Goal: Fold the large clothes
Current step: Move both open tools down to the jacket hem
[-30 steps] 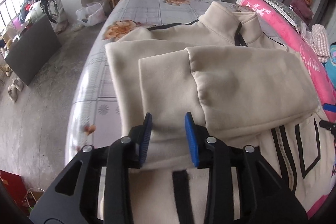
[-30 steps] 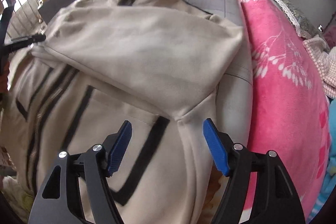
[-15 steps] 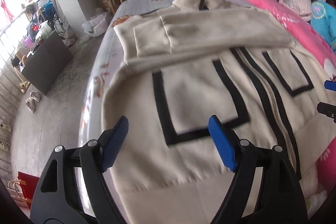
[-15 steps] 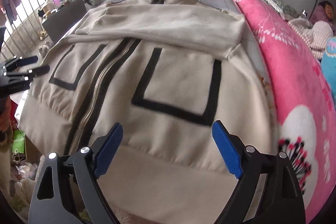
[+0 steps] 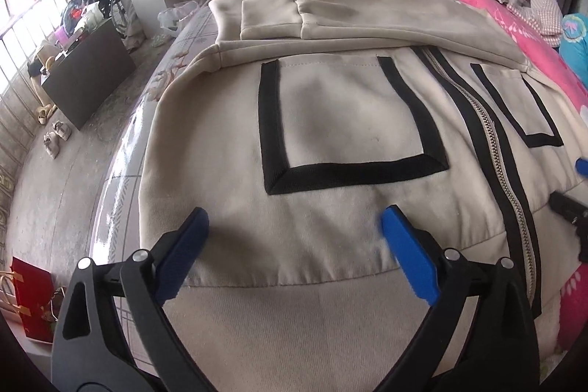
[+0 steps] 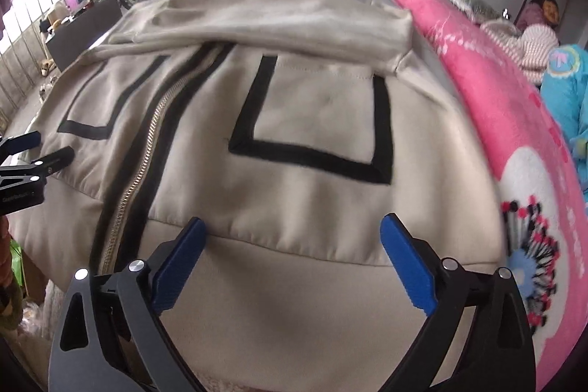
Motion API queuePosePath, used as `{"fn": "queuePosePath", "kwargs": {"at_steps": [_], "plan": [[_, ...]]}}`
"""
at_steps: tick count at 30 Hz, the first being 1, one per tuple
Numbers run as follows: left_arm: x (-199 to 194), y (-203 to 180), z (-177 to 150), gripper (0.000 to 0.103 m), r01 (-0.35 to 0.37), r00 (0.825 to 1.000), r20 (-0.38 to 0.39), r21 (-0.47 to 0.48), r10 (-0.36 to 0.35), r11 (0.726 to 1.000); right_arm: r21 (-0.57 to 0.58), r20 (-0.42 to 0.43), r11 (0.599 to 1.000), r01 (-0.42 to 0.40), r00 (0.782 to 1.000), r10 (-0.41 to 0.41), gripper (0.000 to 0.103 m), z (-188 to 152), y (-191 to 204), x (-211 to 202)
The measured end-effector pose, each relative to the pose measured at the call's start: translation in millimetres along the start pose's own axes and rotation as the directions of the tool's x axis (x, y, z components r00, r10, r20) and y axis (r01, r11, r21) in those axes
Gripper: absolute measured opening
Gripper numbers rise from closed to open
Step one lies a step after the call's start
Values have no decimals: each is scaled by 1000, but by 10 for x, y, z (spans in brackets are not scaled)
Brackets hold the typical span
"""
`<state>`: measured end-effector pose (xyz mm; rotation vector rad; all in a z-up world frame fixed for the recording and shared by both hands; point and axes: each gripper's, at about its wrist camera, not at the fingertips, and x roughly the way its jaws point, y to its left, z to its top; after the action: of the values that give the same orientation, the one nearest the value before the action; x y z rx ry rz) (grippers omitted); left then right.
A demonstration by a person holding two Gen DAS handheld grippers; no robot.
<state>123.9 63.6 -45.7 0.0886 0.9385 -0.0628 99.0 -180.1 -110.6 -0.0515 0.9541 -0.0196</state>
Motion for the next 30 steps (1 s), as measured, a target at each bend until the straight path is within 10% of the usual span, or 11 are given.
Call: {"fn": "queuePosePath", "kwargs": {"at_steps": [30], "plan": [[25,45,-1,96,10,1000,10,-32,-10,999,81,25,997,-17,1000,15,97,-80,-43,9]]}}
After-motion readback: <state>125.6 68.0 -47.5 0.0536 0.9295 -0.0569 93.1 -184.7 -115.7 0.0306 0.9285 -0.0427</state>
